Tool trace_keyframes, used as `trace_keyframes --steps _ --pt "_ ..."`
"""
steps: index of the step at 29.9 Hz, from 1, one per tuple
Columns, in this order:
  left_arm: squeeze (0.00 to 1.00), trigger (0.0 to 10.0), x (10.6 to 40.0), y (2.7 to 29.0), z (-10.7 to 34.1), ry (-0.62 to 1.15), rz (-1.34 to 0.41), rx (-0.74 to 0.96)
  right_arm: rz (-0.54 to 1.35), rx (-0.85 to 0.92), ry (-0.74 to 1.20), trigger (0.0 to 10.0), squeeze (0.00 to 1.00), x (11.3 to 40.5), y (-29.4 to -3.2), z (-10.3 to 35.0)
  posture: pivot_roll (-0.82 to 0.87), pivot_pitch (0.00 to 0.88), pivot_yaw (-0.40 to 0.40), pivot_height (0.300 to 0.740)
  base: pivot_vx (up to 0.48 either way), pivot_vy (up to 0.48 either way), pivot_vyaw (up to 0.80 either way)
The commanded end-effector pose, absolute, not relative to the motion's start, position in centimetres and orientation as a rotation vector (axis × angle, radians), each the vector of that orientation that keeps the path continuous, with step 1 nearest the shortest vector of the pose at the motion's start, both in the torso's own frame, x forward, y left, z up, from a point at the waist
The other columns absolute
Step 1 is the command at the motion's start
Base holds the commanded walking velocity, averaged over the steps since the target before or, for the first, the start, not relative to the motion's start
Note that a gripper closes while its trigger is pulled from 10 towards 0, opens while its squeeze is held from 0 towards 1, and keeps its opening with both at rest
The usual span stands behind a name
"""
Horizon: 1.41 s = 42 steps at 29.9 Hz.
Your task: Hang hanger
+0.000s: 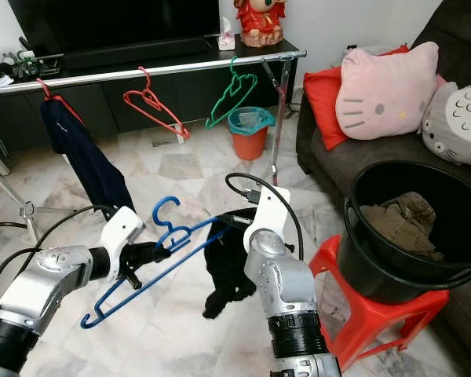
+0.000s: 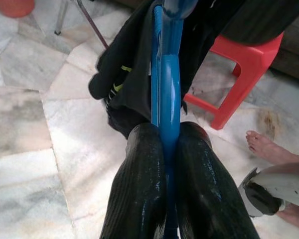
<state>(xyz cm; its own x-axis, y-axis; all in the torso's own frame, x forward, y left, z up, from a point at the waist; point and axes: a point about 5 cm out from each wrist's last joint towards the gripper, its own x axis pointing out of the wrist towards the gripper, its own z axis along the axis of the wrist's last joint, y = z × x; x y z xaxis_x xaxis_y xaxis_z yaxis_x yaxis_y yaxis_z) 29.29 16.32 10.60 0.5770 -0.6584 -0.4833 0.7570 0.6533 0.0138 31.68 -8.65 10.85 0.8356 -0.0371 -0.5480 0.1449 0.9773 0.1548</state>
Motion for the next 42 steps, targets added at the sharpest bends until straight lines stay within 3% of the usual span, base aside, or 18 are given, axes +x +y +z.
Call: trace_keyframes --steps 1,10,14,18,27,33,37,39,42 --pt "0.0 10.0 29.4 16.6 10.7 0.472 -0.811 0.275 -0.03 0.244 0.517 10.0 0.0 32.4 -6.2 13.0 0.01 0.0 0.036 0.74 0.0 0.0 0.0" --pt "0.0 10.0 32.6 16.9 11.5 0.374 -0.469 0.205 0.065 0.266 0.559 10.0 0.0 30.4 -3.7 13.4 0.01 0.0 0.035 0.74 0.0 0.0 0.0" --pt "0.0 10.0 33.0 17.0 11.9 0.353 -0.436 0.187 0.105 0.267 0.579 10.0 0.0 29.5 -2.8 13.4 0.0 0.0 0.035 0.74 0.0 0.0 0.0" --pt "0.0 10.0 33.0 16.2 12.5 0.315 -0.506 0.103 0.182 0.285 0.605 10.0 0.0 28.1 -1.1 13.7 0.0 0.0 0.039 0.74 0.0 0.0 0.0" --pt "0.0 10.0 31.3 14.2 13.9 0.257 -0.79 -0.036 0.333 0.245 0.592 10.0 0.0 27.7 -0.1 14.2 0.0 0.0 0.04 0.74 0.0 0.0 0.0" --pt "0.0 10.0 31.6 14.3 13.7 0.264 -0.782 -0.031 0.395 0.204 0.572 10.0 0.0 27.5 0.2 14.5 0.0 0.0 0.045 0.74 0.0 0.0 0.0" --pt "0.0 10.0 31.4 13.7 13.9 0.264 -0.827 -0.042 0.54 0.123 0.52 10.0 0.0 26.8 1.4 15.1 0.0 0.0 0.045 0.74 0.0 0.0 0.0" --pt "0.0 10.0 30.9 13.4 13.9 0.278 -0.89 -0.046 0.589 -0.024 0.434 10.0 0.0 27.1 1.2 15.6 0.0 0.0 0.045 0.74 0.0 0.0 0.0" --pt "0.0 10.0 30.4 13.4 13.9 0.279 -0.922 -0.04 0.527 -0.046 0.436 10.0 0.0 27.8 0.4 15.4 0.0 0.0 0.045 0.74 0.0 0.0 0.0"
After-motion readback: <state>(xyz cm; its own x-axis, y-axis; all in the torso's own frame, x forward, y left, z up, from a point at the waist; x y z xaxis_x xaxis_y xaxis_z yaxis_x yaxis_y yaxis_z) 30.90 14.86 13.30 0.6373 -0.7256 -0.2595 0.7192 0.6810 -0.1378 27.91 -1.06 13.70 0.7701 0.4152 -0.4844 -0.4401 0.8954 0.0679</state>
